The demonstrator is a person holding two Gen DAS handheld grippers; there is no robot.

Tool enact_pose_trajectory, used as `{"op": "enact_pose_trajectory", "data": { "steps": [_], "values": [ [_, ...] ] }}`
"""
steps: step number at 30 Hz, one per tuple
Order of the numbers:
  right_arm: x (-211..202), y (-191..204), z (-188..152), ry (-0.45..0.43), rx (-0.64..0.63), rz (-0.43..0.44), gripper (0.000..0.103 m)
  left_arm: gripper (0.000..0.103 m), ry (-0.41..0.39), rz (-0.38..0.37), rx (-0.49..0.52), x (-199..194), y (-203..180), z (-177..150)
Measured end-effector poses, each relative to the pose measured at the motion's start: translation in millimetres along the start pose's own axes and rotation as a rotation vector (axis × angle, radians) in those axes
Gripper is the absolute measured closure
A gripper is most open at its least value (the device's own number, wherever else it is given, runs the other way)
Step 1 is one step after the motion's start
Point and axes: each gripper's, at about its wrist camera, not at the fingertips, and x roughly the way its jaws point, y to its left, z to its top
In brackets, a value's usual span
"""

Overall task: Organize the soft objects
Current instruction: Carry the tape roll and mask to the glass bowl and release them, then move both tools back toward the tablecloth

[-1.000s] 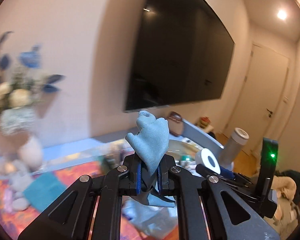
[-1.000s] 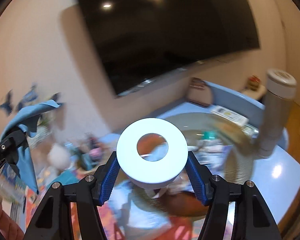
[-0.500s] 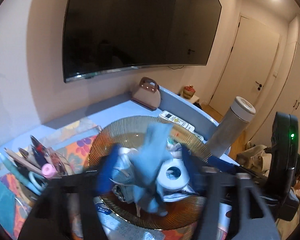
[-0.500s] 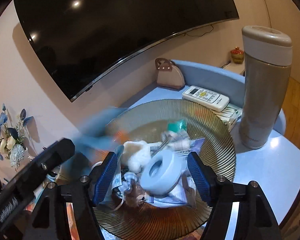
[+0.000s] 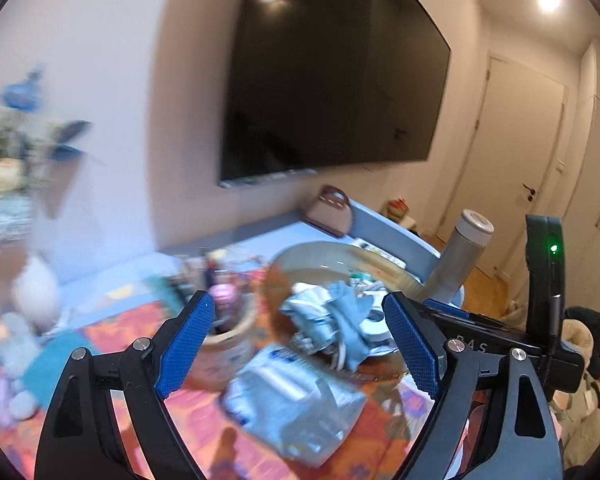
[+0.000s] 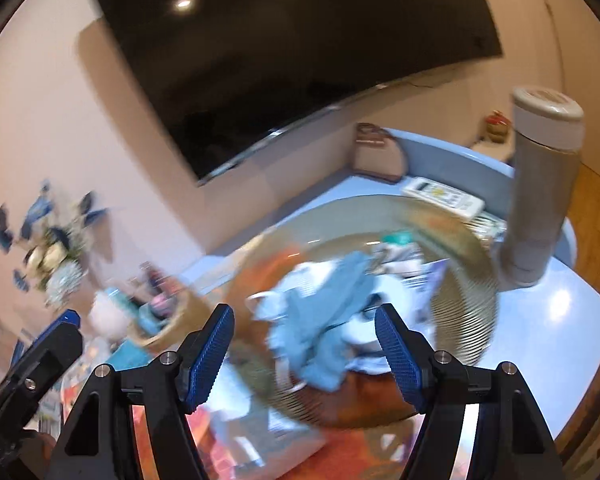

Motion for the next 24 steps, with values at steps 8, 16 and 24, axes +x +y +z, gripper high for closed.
{"op": "enact_pose_trajectory", "data": {
  "steps": [8, 16, 24],
  "values": [
    [-17.2, 94.5, -40.5, 0.027, -0.155, 0.146, 0.03, 0.016, -0.098, 0.25, -0.053, -133.3, 64.9, -21.2],
    [4.3, 196.6, -117.8, 0.146, -0.35, 0.255, 0.02, 0.015, -0.095, 0.517, -0.235, -217.0, 158.1, -80.4],
    [62.9, 248.6, -199.3, 0.257, -0.53, 0.223, 0.019, 0.015, 0.083, 0.614, -0.401, -171.7, 242.6, -171.6]
  ]
}}
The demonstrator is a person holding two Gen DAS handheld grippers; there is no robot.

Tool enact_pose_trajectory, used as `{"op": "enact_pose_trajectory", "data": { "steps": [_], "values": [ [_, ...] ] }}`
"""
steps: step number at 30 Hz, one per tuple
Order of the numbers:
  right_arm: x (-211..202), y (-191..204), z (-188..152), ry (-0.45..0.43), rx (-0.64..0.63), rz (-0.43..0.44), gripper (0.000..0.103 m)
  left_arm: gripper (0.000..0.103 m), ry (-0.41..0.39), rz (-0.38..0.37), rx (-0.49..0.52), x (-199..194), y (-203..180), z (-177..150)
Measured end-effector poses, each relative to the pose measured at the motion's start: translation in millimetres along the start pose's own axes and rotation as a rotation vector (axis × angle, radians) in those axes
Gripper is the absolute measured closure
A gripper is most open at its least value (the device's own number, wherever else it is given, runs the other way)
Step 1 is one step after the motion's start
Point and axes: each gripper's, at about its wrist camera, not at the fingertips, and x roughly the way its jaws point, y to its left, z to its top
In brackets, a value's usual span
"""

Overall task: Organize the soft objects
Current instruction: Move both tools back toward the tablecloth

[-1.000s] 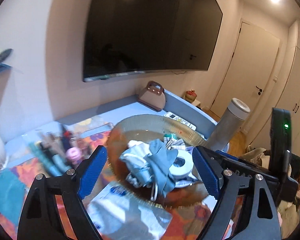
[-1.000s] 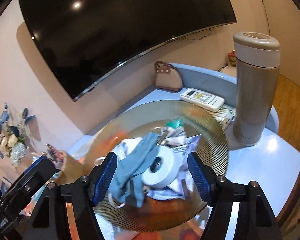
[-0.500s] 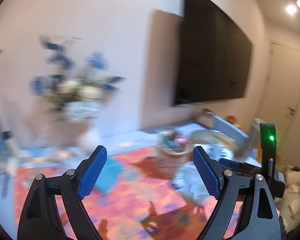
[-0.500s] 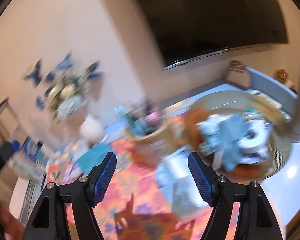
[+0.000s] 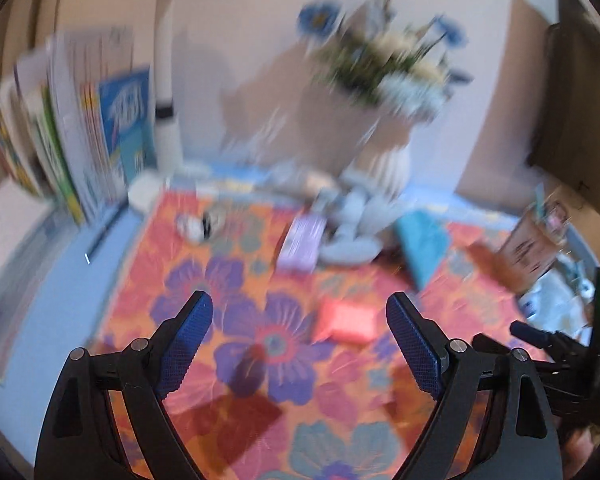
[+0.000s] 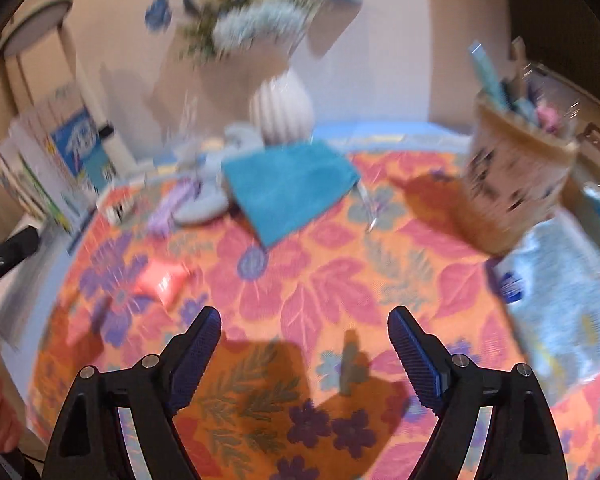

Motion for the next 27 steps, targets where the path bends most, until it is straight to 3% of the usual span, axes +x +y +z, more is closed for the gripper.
{"op": "enact_pose_trajectory", "data": {
  "steps": [8, 10, 19, 27],
  "values": [
    [49.3, 3.2, -26.3, 0.077, -0.048, 0.014, 0.018, 0.015, 0.06, 0.018, -0.099, 55.5, 26.5, -32.1],
    [48.3, 5.3, -24.6, 0.059, -0.062, 0.023, 0.013, 0.015, 0.091, 0.025, -0.116, 64.0, 28.6, -34.9],
    [56.8, 14.5, -27.7, 0.092, -0.104, 0.02, 0.005, 0.015, 0.105, 0.085, -0.09, 68.9, 22.9, -39.0],
    [59.8, 20.9, -29.4, 0.102, -0.141, -0.012, 0.004, 0.015, 0.113, 0.092, -0.062, 70.5, 20.0, -39.2]
  ]
}}
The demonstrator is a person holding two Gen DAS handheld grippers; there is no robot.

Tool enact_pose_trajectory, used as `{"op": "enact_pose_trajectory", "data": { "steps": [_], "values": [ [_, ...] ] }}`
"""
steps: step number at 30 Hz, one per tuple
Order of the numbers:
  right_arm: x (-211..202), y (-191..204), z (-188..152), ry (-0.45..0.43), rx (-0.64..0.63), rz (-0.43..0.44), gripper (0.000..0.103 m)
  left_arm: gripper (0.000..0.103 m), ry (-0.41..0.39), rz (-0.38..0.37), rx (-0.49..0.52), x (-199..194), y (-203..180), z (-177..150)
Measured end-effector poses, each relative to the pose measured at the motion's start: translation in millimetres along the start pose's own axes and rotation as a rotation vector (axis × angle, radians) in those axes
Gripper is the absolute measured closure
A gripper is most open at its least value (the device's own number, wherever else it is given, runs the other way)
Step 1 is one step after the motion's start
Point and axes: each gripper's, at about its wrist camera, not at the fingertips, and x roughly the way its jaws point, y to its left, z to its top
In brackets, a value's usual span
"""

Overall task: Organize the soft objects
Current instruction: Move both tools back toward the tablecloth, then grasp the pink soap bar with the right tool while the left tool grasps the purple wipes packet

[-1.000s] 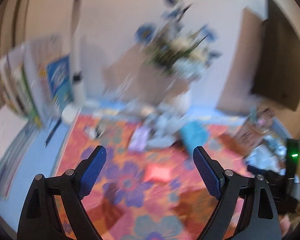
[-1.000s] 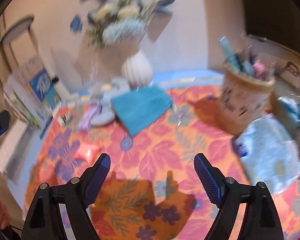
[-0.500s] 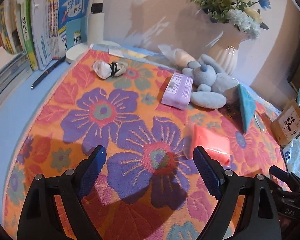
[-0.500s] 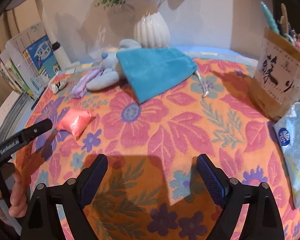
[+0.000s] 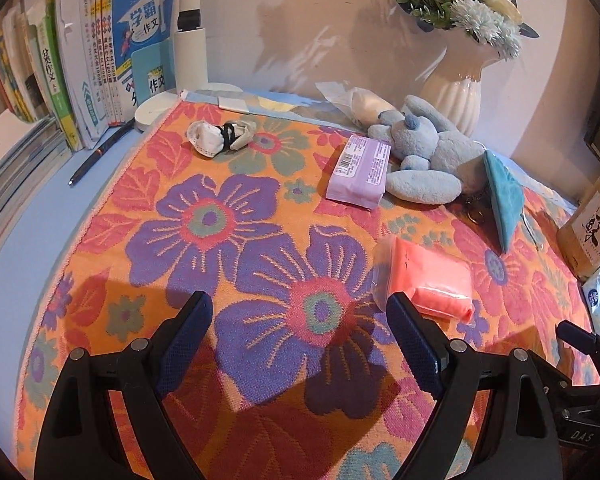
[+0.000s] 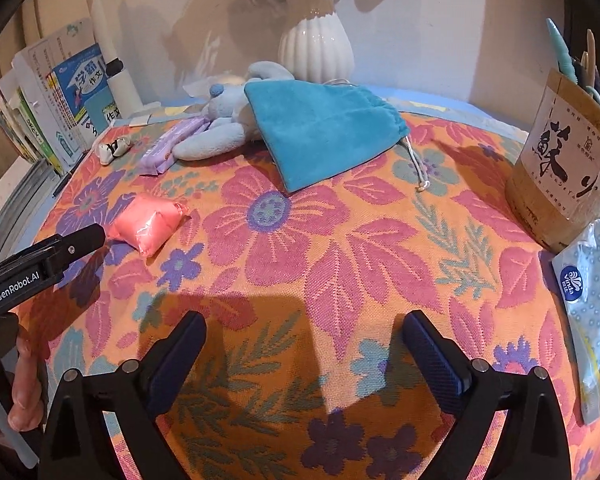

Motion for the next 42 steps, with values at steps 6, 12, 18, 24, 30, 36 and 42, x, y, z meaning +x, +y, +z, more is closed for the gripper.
{"op": "enact_pose_trajectory", "data": {
  "steps": [6, 12, 18, 24, 30, 36, 42],
  "values": [
    [-0.2, 0.9, 0.3, 0.003, 0.0, -0.001, 0.004, 0.015, 0.051, -0.033, 0.015, 5.5, 4.4, 5.9],
    [-1.9, 12.6, 19.0, 0.064, -0.03, 0.169, 0.005, 0.015, 0.013, -0.079, 0.098, -7.9, -0.5, 48.1],
    [9.3, 62.2, 50.9, 0.036, -0.227, 0.205, 0.005, 0.016, 0.028, -0.136, 0.252, 32.7, -26.9, 79.3],
    [33.7, 87.8, 57.1, -0.012, -0.34, 0.238, 0.021, 0.028, 0.09, -0.266, 0.14, 77.5, -23.0, 98.0],
    [48.0, 105.8, 57.3, -0.006, -0.414, 0.234, 0.035, 0.042, 0.106, -0.232, 0.136, 99.2, -33.5, 107.3],
    [49.0, 111.6, 53.2, -0.011, -0.431, 0.238, 0.062, 0.068, 0.067, -0.161, 0.213, 93.5, -51.0, 100.2],
    [39.4, 104.0, 48.9, -0.045, -0.405, 0.244, 0.063, 0.069, 0.048, -0.207, 0.18, 68.3, -41.8, 83.6]
  ]
}}
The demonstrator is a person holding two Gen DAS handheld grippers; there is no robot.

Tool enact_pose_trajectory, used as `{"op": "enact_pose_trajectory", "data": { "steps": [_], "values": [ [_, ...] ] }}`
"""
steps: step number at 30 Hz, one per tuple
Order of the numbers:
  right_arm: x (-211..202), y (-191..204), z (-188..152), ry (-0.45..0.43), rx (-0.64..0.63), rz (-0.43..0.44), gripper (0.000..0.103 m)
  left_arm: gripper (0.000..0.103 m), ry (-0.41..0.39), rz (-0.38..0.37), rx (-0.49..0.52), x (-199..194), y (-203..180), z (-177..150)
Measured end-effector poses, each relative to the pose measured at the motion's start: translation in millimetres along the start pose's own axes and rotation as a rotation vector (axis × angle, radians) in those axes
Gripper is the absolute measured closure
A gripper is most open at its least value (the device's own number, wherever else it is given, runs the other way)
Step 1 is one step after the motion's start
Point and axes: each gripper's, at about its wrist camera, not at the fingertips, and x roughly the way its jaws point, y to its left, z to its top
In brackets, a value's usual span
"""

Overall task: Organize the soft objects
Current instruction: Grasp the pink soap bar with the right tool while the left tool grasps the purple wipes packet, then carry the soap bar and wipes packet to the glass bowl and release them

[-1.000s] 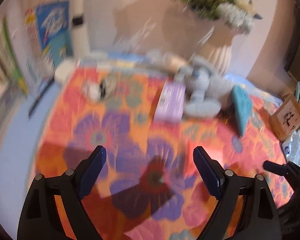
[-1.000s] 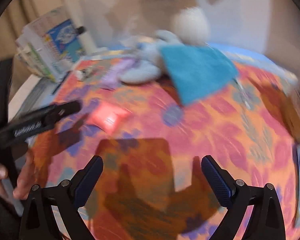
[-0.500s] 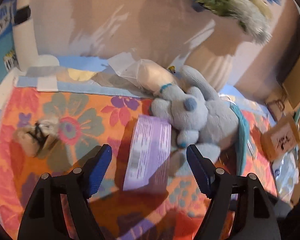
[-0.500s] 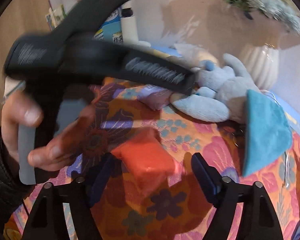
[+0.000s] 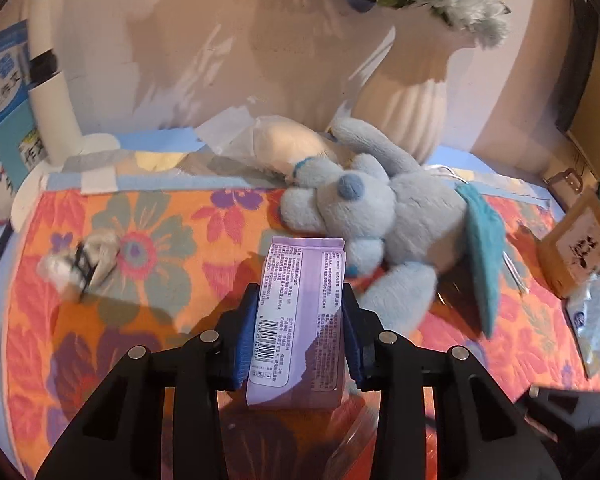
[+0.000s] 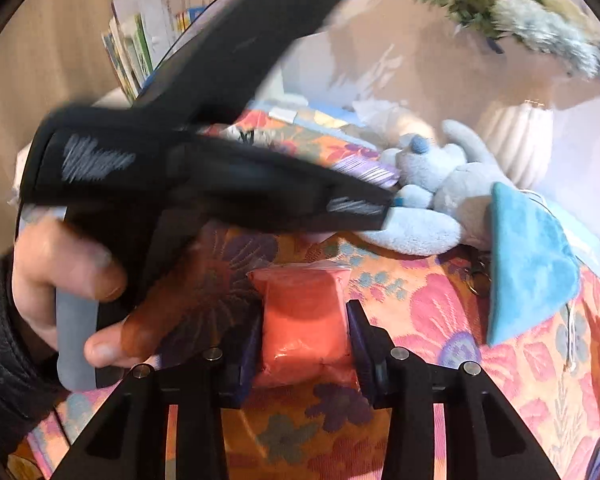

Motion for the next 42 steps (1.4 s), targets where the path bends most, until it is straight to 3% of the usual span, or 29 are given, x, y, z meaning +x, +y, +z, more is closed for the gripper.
{"op": "enact_pose_trajectory", "data": {
  "steps": [7, 12, 18, 21, 26, 31, 42],
  "values": [
    [-33.4, -19.8, -26.8, -0.048, 0.117, 0.04, 0.063, 0.069, -0.02, 0.03, 0.036, -51.0, -8.1, -24.3],
    [-57.3, -27.6, -49.3, -0.063, 0.173, 0.015, 0.063, 0.069, -0.102, 0.083, 0.036, -116.5, -9.2, -30.3],
    [-83.6, -45.2, -77.3, -0.096, 0.265, -0.004, 0.063, 0.069, -0.216, 0.085, 0.021, -198.9, -5.8, -37.1],
    [-109.0, -51.6, -93.9, -0.133, 0.304, 0.0, 0.063, 0.069, -0.24, 0.08, 0.009, -220.4, -9.2, -42.5],
    [-138.1, -65.0, -109.8, -0.182, 0.367, -0.006, 0.063, 0.069, -0.264, 0.041, 0.035, -227.5, -35.4, -45.9],
    [-174.4, -81.4, -114.2, -0.24, 0.409, -0.06, 0.063, 0.069, -0.279, -0.027, 0.097, -219.8, -88.8, -38.4],
    [-295.7, -154.7, -119.7, -0.42, 0.545, -0.288, 0.063, 0.068, -0.289, -0.258, 0.152, -174.9, -213.6, 6.8]
  ]
}}
